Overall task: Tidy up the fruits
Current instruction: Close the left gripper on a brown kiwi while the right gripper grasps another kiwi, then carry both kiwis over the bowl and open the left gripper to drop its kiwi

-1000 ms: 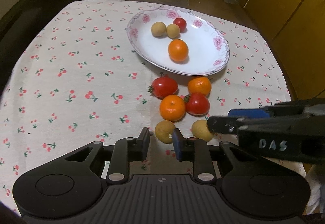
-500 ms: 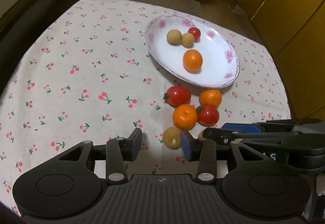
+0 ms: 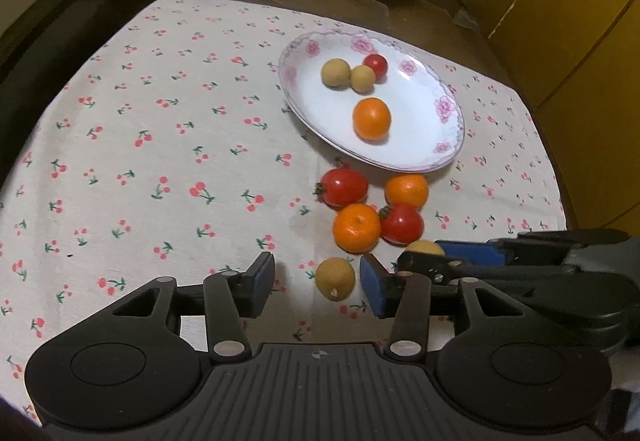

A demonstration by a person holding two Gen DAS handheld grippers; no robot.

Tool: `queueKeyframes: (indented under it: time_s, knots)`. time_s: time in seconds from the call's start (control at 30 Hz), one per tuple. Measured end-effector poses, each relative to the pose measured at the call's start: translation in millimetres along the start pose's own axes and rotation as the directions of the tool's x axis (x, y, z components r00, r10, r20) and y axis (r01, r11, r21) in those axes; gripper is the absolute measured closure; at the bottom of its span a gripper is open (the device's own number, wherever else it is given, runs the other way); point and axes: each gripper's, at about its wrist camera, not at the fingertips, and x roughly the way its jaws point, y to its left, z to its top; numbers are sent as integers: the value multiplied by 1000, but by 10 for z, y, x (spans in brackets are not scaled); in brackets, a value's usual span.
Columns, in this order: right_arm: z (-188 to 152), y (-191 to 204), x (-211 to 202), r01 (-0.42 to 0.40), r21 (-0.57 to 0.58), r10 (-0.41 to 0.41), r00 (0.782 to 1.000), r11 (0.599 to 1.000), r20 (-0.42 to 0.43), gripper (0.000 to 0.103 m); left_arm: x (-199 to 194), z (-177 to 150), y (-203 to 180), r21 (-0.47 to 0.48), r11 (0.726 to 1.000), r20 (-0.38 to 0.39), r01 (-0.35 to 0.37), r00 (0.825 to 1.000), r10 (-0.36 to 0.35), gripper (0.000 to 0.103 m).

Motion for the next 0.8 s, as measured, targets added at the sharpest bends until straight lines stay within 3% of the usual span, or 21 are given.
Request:
queueKeyframes:
  time_s: [0.17, 0.53, 0.8]
  knots:
    - [-53, -124, -103, 16, 14, -16, 1000, 1000, 11, 74, 80, -16, -117, 32, 999, -13, -6, 1000, 6, 47]
    - [-132, -258, -151, 46, 26, -46, 999, 999, 12, 74, 218, -91, -270, 121, 990, -30, -78, 996, 82, 66]
    - [-159, -255, -115, 59, 24, -59, 998, 998, -2, 74, 211, -94, -222, 111, 991, -32, -75, 996, 79, 66]
